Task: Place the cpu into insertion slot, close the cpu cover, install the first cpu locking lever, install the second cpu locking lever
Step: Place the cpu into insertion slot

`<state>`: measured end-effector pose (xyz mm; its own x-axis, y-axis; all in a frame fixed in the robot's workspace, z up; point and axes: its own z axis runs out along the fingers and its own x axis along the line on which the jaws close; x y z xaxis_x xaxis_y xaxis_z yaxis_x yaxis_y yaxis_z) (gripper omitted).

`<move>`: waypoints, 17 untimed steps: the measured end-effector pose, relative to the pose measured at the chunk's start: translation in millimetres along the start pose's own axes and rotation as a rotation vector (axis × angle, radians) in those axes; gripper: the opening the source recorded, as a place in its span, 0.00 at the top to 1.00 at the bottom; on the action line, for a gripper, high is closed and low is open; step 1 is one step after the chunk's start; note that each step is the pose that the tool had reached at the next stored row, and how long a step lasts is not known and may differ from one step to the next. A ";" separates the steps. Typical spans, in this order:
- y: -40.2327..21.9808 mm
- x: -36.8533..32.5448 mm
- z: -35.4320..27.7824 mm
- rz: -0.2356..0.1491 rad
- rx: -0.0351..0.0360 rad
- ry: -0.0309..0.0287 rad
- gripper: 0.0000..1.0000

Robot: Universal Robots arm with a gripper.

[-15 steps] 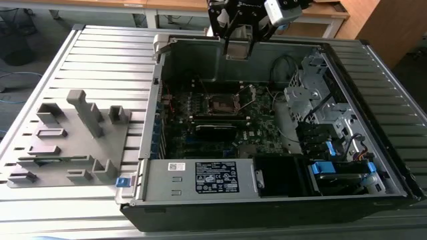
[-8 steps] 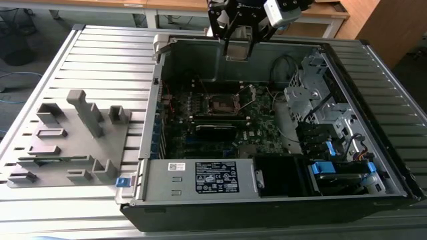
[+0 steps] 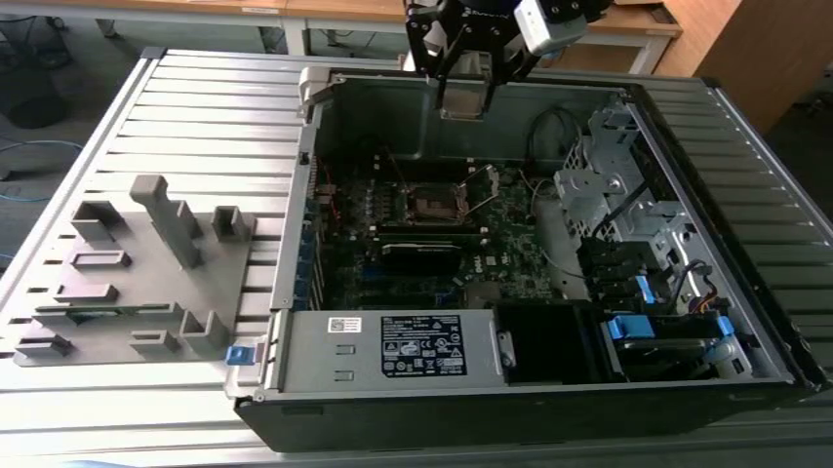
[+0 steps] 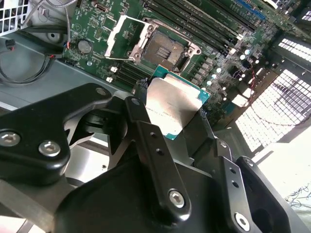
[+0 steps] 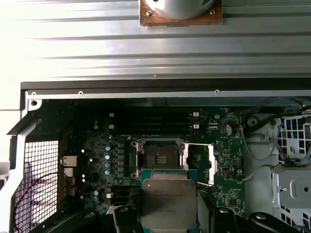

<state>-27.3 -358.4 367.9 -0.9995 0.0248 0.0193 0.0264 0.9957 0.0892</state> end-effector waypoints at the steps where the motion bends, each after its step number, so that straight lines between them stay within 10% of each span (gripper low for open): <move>1: 0.0 0.0 0.0 0.000 0.0000 0.0000 0.46; 17: -0.5 -0.1 5.5 0.000 -0.0001 -0.0002 0.46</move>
<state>-27.3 -358.4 362.4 -0.9995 0.0248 0.0191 0.0264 0.9957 0.0893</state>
